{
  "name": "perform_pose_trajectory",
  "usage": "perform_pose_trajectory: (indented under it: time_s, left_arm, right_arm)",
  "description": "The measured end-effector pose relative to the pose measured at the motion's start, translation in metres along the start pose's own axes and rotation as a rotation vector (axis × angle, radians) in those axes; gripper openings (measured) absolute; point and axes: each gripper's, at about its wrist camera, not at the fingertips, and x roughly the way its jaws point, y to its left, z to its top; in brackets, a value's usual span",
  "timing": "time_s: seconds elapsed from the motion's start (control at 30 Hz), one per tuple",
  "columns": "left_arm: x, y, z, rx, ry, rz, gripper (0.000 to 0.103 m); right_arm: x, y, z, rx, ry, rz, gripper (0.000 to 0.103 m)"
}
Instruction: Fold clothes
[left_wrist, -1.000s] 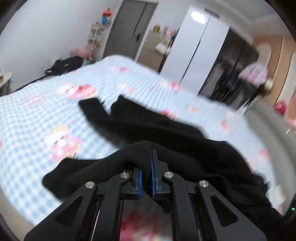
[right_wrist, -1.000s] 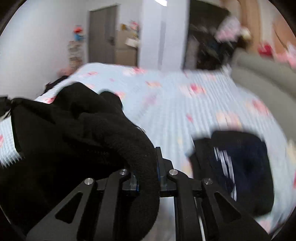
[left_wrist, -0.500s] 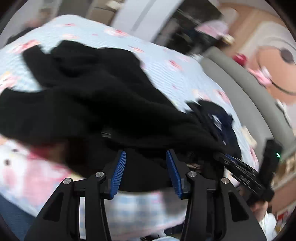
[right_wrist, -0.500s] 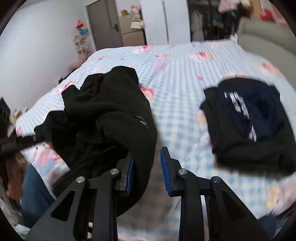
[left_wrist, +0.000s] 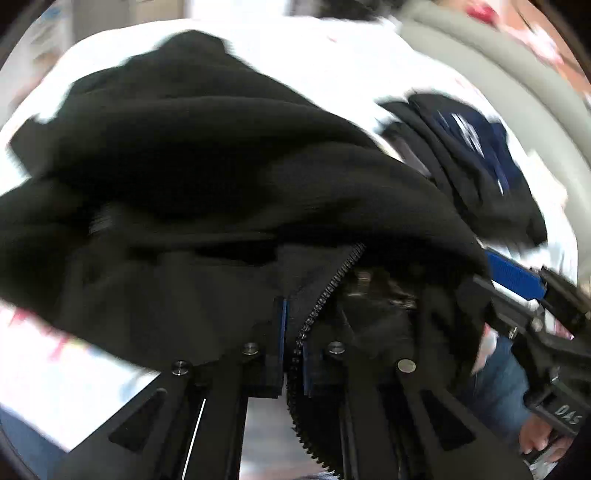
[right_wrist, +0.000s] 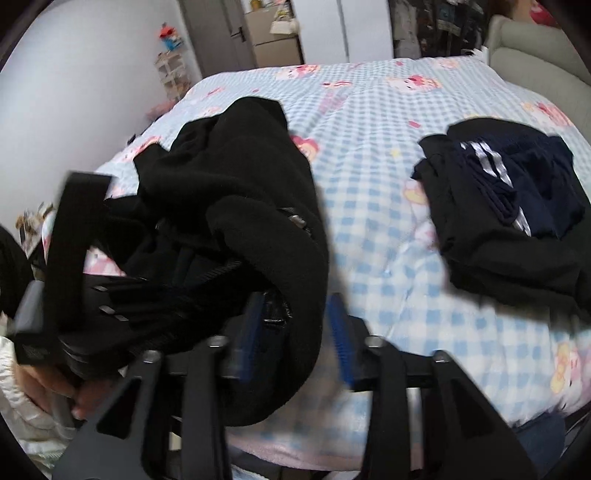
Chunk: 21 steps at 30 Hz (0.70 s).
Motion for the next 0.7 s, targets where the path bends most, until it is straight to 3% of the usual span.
perform_pose_trajectory:
  time_s: [0.1, 0.27, 0.33, 0.37, 0.47, 0.7]
  left_arm:
    - [-0.037, 0.032, -0.006, -0.105, -0.085, 0.055, 0.006]
    - [-0.096, 0.072, -0.014, -0.223, -0.223, 0.132, 0.005]
    - [-0.106, 0.083, -0.017, -0.219, -0.232, 0.138, 0.005]
    - [-0.102, 0.086, -0.019, -0.220, -0.215, 0.123, 0.005]
    - [-0.090, 0.093, -0.028, -0.225, -0.160, 0.076, 0.005]
    - [-0.064, 0.045, -0.017, -0.109, -0.142, 0.023, 0.006]
  right_arm:
    - [0.007, 0.026, 0.015, -0.093, -0.005, 0.019, 0.072]
    - [0.055, 0.059, 0.055, -0.218, 0.020, -0.073, 0.072]
    - [0.074, 0.059, 0.066, -0.215, 0.042, -0.091, 0.046]
    - [0.080, 0.057, 0.071, -0.199, 0.048, -0.096, 0.014]
    - [0.061, 0.041, 0.081, -0.114, -0.020, -0.091, 0.010]
    - [-0.042, 0.011, 0.074, -0.011, -0.241, -0.111, 0.008]
